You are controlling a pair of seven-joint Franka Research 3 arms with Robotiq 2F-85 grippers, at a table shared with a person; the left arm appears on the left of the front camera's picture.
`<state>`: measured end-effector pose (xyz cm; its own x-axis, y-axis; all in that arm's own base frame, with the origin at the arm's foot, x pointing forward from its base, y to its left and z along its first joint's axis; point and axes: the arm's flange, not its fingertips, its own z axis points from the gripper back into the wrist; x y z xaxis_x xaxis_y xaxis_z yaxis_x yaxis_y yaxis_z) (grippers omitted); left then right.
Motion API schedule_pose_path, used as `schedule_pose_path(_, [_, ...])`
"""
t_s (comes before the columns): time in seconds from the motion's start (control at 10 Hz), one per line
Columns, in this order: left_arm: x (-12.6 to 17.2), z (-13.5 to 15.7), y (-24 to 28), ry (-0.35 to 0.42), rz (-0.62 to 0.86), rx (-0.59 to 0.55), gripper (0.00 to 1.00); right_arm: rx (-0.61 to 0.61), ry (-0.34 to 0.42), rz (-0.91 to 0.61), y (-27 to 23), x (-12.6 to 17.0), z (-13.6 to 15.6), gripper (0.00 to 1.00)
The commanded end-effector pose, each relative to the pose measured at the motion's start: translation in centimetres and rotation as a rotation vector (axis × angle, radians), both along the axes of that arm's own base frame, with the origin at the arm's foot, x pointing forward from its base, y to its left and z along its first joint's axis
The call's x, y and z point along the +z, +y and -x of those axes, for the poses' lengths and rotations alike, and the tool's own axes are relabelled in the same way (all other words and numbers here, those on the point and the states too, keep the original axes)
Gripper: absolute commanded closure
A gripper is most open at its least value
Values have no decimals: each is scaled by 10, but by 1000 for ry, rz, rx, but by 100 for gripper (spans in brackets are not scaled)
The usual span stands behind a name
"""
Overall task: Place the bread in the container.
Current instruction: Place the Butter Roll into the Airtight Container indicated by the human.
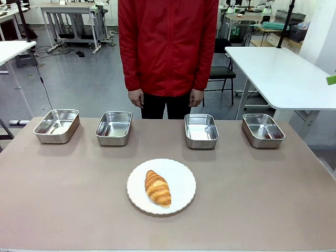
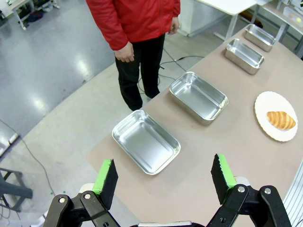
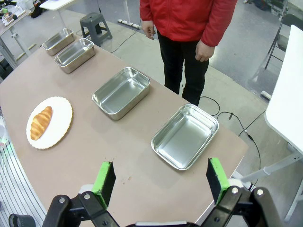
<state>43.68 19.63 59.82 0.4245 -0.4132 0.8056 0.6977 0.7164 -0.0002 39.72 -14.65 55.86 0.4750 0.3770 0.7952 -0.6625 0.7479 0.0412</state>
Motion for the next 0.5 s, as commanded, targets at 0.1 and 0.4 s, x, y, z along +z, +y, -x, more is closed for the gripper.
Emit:
schedule_pose_path(0.1, [0, 1, 0, -7, -5, -16, 0, 8, -14, -8, 0, 1, 1, 0])
schedule_pose_path(0.4, [0, 1, 0, -7, -5, -16, 0, 8, -14, -8, 0, 1, 1, 0])
